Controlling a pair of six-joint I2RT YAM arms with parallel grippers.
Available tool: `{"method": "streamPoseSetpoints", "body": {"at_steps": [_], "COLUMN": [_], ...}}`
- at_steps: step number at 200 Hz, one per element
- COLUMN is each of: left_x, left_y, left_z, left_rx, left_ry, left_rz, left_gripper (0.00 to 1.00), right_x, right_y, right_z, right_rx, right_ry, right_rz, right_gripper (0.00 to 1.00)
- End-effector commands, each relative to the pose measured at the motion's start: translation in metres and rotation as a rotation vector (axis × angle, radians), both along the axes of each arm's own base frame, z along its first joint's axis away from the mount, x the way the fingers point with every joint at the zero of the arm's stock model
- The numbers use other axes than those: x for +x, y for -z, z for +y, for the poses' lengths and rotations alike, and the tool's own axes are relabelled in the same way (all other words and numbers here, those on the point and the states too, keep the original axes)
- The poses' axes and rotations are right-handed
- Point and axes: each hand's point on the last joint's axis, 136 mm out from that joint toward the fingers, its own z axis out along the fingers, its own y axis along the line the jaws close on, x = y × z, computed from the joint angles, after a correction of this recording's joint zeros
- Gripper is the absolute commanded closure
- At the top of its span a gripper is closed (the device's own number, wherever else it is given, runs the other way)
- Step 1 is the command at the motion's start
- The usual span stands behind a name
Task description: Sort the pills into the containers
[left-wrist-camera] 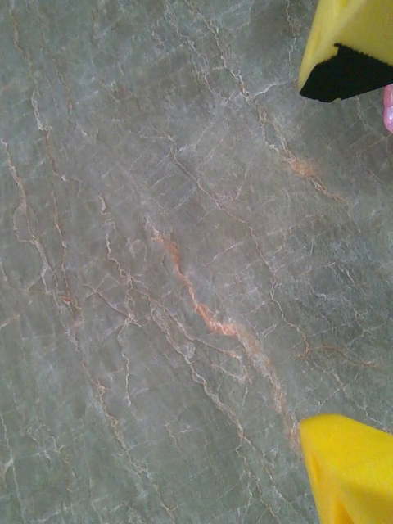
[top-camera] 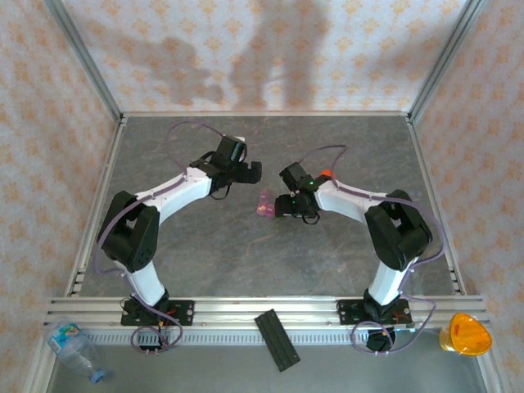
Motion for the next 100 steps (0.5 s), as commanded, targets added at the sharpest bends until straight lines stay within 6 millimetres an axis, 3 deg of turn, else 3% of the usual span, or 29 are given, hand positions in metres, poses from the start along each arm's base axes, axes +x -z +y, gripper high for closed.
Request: {"method": "streamPoseSetpoints", "body": {"at_steps": [1, 28, 100], "left_x": [0.002, 0.001, -0.002], "left_y": [0.000, 0.006, 0.023], "left_z": [0.000, -0.003, -0.016], "left_rx": [-0.004, 0.012, 0.026], "left_ry": [-0.014, 0.013, 0.066], "left_rz": [0.037, 0.079, 0.209], "left_gripper": [0.00, 0.01, 0.17], "right_x": [0.010, 0.008, 0.007], "right_y": [-0.006, -0.003, 0.000], "right_z": [0.004, 0.003, 0.000], "right_rx": [-0.007, -0.016, -0.028], "right_ry": [0.009, 0.007, 0.008], "right_rz": [-0.030, -0.021, -0.017], "right_gripper": [0.27, 0.27, 0.27]}}
